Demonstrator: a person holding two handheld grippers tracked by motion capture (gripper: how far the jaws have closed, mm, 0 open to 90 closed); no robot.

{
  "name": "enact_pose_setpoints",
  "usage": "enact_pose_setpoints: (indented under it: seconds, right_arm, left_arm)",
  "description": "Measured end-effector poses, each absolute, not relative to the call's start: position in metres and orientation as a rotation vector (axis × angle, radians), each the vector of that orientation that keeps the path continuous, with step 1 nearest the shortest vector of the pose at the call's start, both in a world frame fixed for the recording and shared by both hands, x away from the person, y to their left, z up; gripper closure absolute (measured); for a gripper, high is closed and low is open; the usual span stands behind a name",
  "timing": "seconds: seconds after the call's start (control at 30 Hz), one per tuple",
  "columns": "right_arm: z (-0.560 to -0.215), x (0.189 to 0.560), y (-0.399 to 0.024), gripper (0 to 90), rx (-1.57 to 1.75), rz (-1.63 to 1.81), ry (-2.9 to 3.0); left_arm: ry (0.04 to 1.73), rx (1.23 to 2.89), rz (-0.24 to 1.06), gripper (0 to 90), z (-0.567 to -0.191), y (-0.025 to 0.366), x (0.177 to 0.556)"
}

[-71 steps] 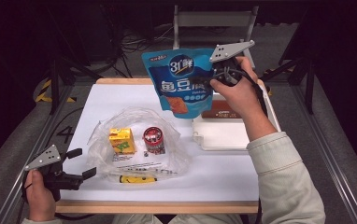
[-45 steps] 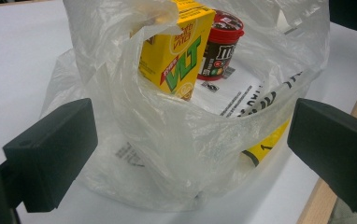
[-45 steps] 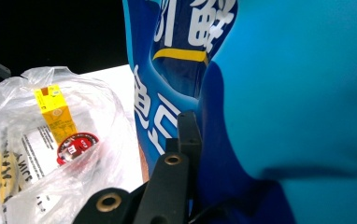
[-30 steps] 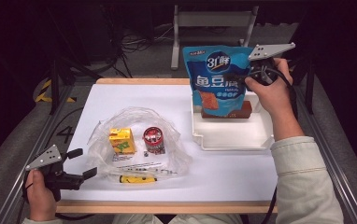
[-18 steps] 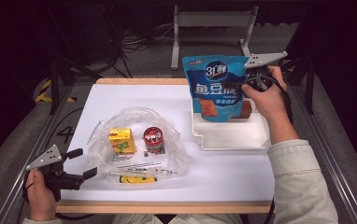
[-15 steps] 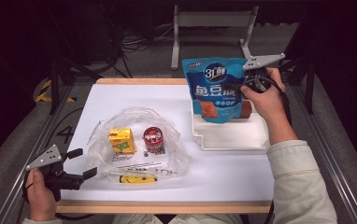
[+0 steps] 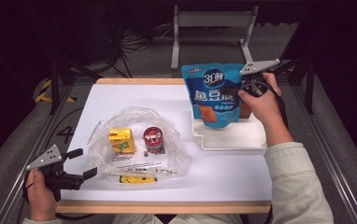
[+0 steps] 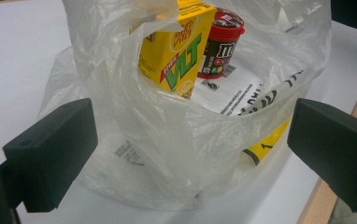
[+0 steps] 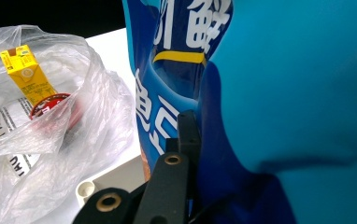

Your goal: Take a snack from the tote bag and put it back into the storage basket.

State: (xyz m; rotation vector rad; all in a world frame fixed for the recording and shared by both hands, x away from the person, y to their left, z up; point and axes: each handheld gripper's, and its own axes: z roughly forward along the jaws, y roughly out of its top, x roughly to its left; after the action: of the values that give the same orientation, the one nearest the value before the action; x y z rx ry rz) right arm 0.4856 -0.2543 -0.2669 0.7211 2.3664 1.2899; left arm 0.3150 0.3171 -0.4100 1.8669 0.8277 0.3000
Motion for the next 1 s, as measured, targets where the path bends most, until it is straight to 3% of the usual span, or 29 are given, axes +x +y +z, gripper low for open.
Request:
enact_pose_setpoints:
  seconds: [1.0]
  right_arm:
    - [-0.295, 0.496, -0.266, 89.8, 0.745, 1.324, 2.353]
  left_arm:
    - [0.826, 1.862, 0.302, 2.3, -0.41, 0.317, 0.315]
